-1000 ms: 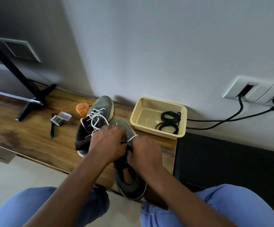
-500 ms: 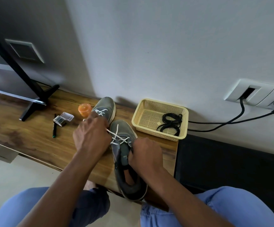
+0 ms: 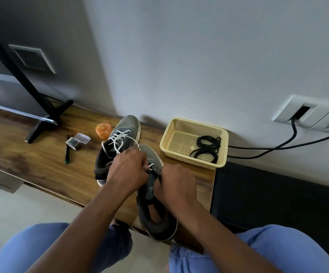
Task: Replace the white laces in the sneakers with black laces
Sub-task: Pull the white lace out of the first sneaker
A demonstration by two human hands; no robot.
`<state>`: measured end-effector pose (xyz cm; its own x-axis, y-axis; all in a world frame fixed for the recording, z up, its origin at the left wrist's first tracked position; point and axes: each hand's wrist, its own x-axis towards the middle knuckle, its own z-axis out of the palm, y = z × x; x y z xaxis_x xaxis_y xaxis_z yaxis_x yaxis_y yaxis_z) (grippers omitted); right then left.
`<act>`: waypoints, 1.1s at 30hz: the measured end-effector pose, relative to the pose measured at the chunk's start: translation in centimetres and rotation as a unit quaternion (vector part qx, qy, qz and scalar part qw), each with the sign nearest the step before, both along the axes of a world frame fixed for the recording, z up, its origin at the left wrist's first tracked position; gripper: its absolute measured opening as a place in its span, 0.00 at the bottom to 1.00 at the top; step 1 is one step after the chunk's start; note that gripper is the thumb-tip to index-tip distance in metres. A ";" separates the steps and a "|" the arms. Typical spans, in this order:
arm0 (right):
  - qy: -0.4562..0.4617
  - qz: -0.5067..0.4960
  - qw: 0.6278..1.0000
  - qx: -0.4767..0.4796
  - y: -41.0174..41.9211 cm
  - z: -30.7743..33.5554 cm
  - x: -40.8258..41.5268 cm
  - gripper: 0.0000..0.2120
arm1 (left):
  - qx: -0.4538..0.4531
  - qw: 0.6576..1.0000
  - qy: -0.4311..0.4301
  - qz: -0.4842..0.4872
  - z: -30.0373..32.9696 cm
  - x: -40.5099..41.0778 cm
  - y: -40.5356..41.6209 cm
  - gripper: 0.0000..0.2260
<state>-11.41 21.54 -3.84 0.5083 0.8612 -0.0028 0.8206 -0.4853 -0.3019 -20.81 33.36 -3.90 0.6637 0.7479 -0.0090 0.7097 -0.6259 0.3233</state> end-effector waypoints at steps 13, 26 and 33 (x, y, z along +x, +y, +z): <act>-0.005 0.042 0.997 0.059 1.1 -0.2 -0.2 0.13 | -0.031 0.999 -0.016 0.037 1.7 -3.1 0.7 0.07; 0.036 0.020 0.999 0.031 4.0 -2.0 0.0 0.08 | -0.047 0.997 0.062 0.008 0.2 -2.0 -2.0 0.08; 0.193 -0.063 0.978 0.056 3.8 -1.3 0.9 0.05 | -0.011 0.995 0.073 0.066 -0.9 -2.5 -0.9 0.10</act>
